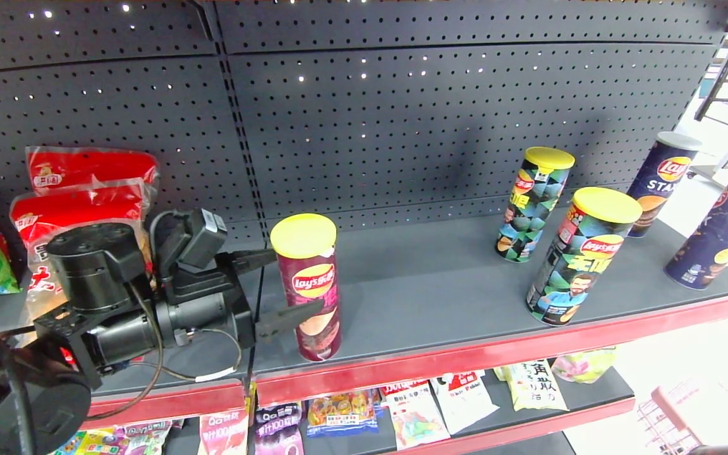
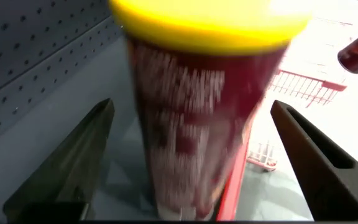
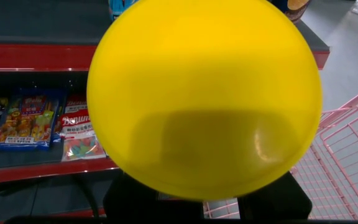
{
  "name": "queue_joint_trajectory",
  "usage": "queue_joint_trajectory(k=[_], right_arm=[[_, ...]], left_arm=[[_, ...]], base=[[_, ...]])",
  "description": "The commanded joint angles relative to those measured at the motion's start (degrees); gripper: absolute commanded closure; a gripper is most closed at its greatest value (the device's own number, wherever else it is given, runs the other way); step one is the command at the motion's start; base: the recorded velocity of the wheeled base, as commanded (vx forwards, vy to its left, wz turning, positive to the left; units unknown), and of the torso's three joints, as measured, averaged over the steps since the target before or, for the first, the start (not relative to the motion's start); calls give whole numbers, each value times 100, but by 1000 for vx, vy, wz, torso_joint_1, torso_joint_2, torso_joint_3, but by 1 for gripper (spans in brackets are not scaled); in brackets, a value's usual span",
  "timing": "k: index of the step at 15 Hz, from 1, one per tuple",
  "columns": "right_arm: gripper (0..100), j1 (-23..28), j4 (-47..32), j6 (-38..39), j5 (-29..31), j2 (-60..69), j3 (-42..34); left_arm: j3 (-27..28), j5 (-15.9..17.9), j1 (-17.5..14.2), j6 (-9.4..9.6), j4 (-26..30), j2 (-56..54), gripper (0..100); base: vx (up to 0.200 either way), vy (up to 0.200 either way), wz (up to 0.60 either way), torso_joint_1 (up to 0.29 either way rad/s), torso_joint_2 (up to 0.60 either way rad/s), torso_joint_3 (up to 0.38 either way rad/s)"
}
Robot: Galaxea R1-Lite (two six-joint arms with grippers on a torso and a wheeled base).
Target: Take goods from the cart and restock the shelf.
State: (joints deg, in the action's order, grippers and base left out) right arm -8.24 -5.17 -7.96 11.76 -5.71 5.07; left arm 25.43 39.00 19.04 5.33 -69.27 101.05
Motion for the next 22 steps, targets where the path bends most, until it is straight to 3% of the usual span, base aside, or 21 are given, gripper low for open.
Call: queue_joint_trajectory(k=[1,3,9,11,12,13,14,15,16,17,18,19,20,22], right_arm=[[100,-2,-2,-4,1,-1,-15],[100,-2,-2,-4,1,-1,-15],[100,-2,-46,-13,1,-10,-33],[100,-2,-46,-13,-7,-18,-50],[100,-20,-46,-21,-43,-45,-41],[100,-20,-46,-21,-60,-54,-41],[100,-55,-46,-30,-69,-62,-15],[100,-55,-37,-30,-78,-115,64],[100,-55,-37,-30,-78,-115,64],[100,-37,-37,-39,-60,-484,477],[100,-28,-46,-56,-60,-625,635],[100,-28,-37,-118,-60,-880,873],[100,-64,-19,-267,-78,-897,943],[100,-116,-125,-487,-227,-941,1242]], left_arm=[[-170,20,-138,-190,1,-542,0],[-223,29,-234,-295,10,-806,0],[-776,-41,-278,-876,54,-2133,0],[-785,-103,-621,-884,106,-2335,0],[-697,-112,-1500,-717,185,-2485,0],[-680,-112,-1948,-515,247,-2529,0],[-662,-112,-2607,-260,379,-2634,0],[-662,-112,-3091,-190,643,-2845,0],[-662,-112,-3091,-190,643,-2845,0],[-636,-525,-3609,-216,1768,-3460,0],[-627,-815,-3680,-234,2189,-3680,0],[-706,-1237,-3697,-480,3429,-4480,0],[-750,-1193,-3662,-665,4290,-5227,0],[-706,-859,-3539,-691,6294,-6765,0]], base=[[0,0,0,0,0,0],[0,0,0,0,0,0],[0,0,0,0,0,0],[0,0,0,0,0,0],[0,0,0,0,0,0],[0,0,0,0,0,0],[0,0,0,0,0,0],[0,0,0,0,0,0],[0,0,0,0,0,0],[0,0,0,0,0,0],[0,0,0,0,0,0],[0,0,0,0,0,0],[0,0,0,0,0,0],[0,0,0,0,0,0]])
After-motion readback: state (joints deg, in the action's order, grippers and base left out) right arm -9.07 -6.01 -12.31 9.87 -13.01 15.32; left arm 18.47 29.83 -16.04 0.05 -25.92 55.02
